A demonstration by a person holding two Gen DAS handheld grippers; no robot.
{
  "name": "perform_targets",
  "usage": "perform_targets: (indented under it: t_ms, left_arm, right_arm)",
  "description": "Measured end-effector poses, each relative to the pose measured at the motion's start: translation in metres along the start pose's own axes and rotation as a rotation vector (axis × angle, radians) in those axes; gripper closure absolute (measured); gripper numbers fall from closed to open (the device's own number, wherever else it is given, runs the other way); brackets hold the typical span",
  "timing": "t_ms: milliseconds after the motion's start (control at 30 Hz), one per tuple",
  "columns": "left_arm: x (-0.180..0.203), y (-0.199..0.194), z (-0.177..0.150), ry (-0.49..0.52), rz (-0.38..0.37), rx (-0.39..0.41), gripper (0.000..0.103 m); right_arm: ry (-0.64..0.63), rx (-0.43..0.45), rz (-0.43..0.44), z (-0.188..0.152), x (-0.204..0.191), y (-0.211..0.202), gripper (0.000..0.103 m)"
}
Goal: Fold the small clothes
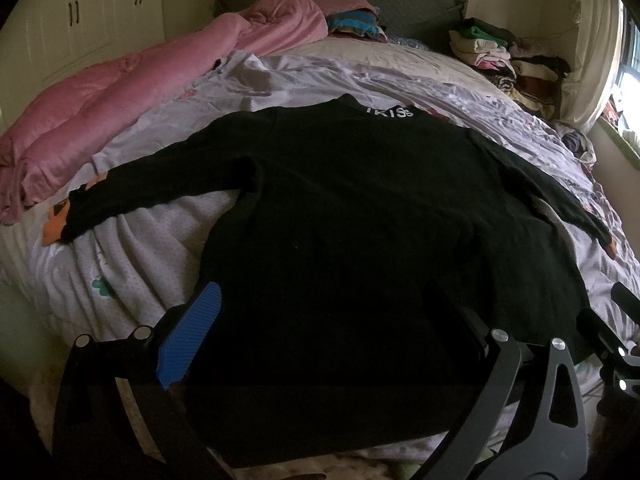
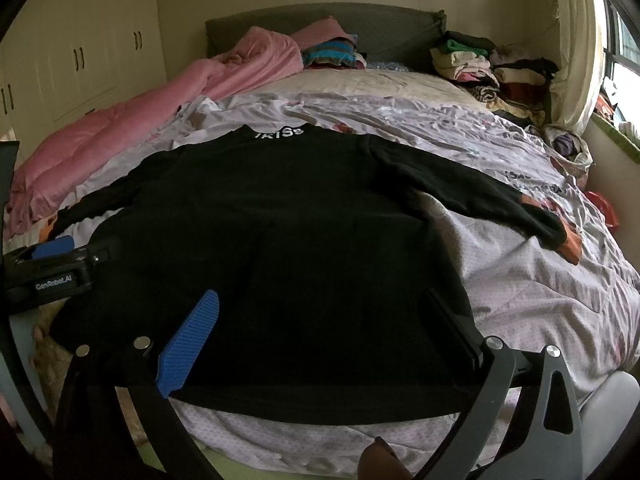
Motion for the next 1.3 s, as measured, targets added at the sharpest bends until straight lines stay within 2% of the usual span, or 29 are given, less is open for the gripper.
perform_targets:
  t_ms: [1300]
  left_arm:
    - [0.0008, -0.0022, 0.004, 0.003, -0.003, -0.001, 0.008]
  right_arm:
    - [-0.004, 0.005, 0.002, 0.0019, -0.0046, 0.0015, 0.004]
Point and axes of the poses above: each gripper's, at about its wrist camera, not at the fingertips, and y roughly the way its jaws point, x to its right, z to its top, the point moved 9 cm from there along y, roughly the way its jaws point, and after that the axes turned 1 degree about -z, right-handed, at the moved point
